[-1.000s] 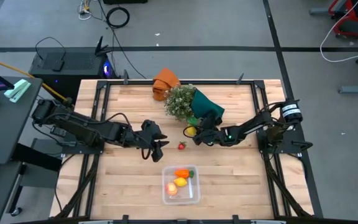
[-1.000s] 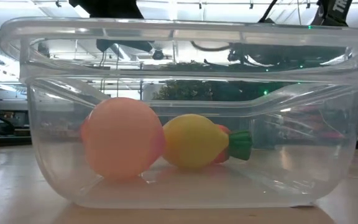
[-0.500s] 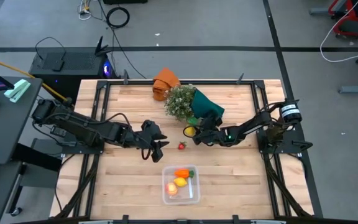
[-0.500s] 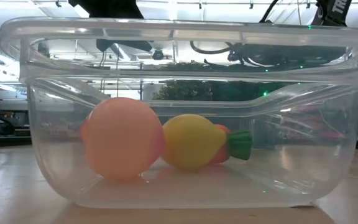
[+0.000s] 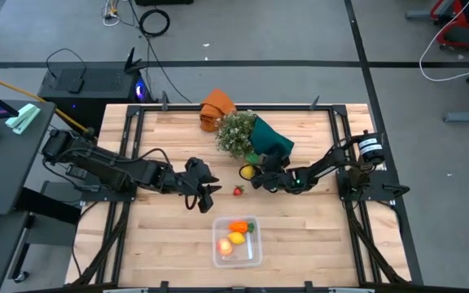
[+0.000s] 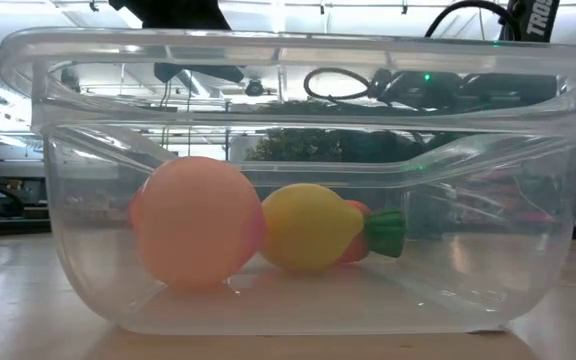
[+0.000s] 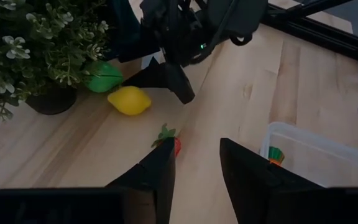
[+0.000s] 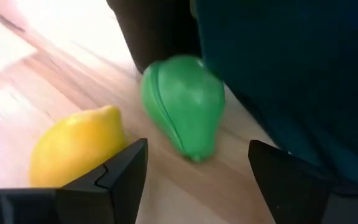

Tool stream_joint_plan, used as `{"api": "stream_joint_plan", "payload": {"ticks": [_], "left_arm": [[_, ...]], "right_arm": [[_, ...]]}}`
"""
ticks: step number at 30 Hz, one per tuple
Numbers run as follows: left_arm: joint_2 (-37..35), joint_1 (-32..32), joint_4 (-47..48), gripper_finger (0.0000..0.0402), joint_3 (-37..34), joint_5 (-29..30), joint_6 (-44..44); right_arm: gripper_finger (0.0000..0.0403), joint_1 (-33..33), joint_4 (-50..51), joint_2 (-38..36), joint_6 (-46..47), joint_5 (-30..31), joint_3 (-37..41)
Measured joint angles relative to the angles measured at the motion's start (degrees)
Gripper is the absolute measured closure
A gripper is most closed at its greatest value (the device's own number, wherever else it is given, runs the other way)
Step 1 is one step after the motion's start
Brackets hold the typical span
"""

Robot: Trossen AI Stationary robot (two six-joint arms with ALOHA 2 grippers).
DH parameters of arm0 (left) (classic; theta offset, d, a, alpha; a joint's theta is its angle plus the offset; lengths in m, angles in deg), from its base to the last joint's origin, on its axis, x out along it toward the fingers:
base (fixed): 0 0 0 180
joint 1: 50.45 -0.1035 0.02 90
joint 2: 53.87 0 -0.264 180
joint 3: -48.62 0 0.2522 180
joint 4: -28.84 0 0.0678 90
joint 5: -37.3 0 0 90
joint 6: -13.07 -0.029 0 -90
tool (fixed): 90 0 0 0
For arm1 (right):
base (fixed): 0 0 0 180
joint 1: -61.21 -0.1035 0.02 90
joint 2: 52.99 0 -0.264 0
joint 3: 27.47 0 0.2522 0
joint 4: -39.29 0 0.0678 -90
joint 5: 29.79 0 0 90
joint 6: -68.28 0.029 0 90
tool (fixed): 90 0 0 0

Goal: Pick and placing Produce into tupperware
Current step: Put the pear into the transparent container

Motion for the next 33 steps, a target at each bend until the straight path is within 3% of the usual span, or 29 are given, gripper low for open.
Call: {"api": "stream_joint_plan", "payload": {"ticks": [8,15,25,33], "left_arm": [[0.0,0.0,0.14,0.0275,0.0,0.01,-0.04],[0.0,0.0,0.24,0.0269,0.0,0.0,-0.1],[0.0,0.55,0.33,0.0275,0.0,0.0,-0.03],[0.02,0.73,0.7,0.0276,0.0,0.0,-0.81]], "right_arm": [[0.0158,1.79,-3.16,0.18,-3.12,-1.37,-1.13],[0.0158,2.24,-2.25,5.27,-6.29,-4.55,-6.65],[0.0159,2.9,0.26,8.55,-2.32,-4.14,-9.95],[0.0191,3.07,0.5,8.57,-2.46,-4.11,-9.96]]}}
